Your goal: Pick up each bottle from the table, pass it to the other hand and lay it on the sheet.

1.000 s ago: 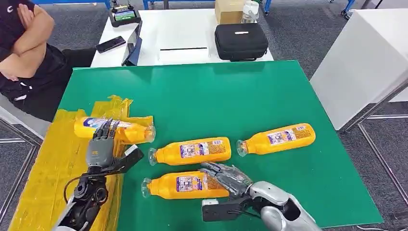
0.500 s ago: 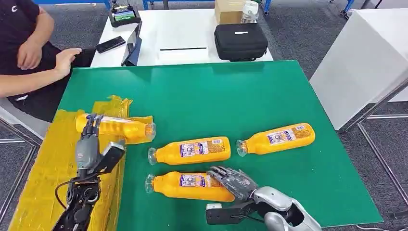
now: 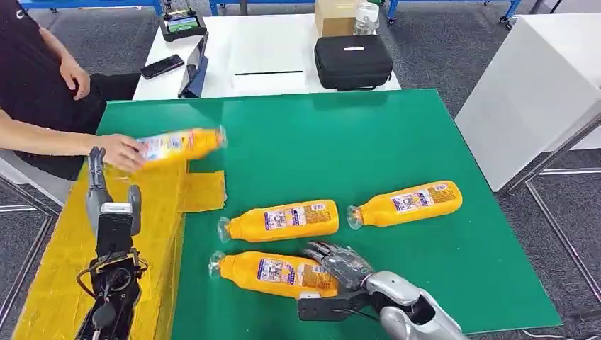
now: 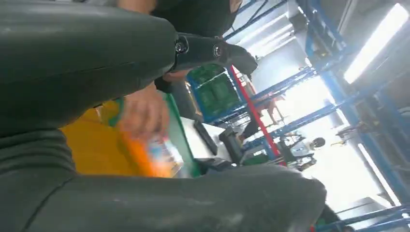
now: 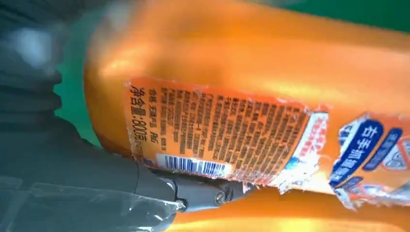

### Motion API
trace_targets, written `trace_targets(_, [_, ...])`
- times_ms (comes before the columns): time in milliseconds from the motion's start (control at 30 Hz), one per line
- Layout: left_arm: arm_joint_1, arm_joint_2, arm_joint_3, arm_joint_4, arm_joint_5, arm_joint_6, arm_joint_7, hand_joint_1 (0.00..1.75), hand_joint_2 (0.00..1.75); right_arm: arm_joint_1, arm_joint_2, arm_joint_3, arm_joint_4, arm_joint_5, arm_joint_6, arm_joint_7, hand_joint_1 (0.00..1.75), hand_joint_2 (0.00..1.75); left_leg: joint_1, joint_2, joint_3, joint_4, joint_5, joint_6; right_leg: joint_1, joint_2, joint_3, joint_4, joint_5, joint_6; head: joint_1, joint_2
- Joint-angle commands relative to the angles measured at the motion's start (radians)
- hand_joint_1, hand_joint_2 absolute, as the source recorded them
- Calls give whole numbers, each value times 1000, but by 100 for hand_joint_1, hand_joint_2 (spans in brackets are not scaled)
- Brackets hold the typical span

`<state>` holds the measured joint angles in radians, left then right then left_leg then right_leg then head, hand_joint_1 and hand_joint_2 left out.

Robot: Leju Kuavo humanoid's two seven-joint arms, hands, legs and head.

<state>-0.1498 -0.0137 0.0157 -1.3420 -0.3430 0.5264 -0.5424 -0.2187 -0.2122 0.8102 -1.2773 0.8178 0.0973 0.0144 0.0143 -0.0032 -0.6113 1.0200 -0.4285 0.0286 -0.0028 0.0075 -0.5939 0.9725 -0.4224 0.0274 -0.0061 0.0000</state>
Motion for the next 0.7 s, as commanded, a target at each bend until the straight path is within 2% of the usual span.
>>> trace_targets(33, [-53,1,-80,27,65,23,-21,0,0,28,140,61,258,48,-40,62,175,175,2,-2,5,-2,1,-2,2,-2,5,-2,0,-1,0,0])
trace_targets(167, [-54,3,-87,34,84,36,-34,0,0,31,141,44,272,59,-40,60,173,175,3,2,10,-2,-2,-5,3,2,8,-2,0,-2,0,0])
trace_targets(200, [-58,4,-91,39,89,38,-37,0,0,26,144,43,282,61,-37,57,117,175,3,1,11,-3,-1,-5,2,1,8,-2,0,-3,0,0])
trace_targets(233, [-69,3,-94,49,96,41,-39,0,0,19,151,40,295,63,-32,55,30,175,3,2,11,-2,-1,-5,3,3,8,-2,1,-3,0,0])
trace_targets(267, [-72,3,-95,49,96,41,-39,0,0,18,153,39,295,63,-32,54,0,175,3,3,11,-2,-1,-6,3,4,8,-2,2,-5,0,0])
trace_targets(467, [-81,2,-97,56,99,43,-39,0,0,14,162,38,306,64,-23,52,0,175,4,4,14,-2,-1,-7,4,5,10,-2,2,-6,0,0])
trace_targets(500, [-81,3,-98,56,101,43,-39,0,0,16,163,36,306,63,-19,53,0,0,2,1,12,-4,2,-8,2,1,9,-2,3,-6,0,0])
trace_targets(600, [-88,1,-97,59,109,44,-38,0,0,14,165,39,308,71,-6,55,0,0,4,6,16,-2,-1,-8,4,6,11,-2,2,-6,0,0])
trace_targets(700, [-89,2,-99,65,118,42,-38,0,0,19,163,33,297,64,5,50,0,0,4,6,16,-2,-1,-7,4,6,11,-2,2,-6,0,0])
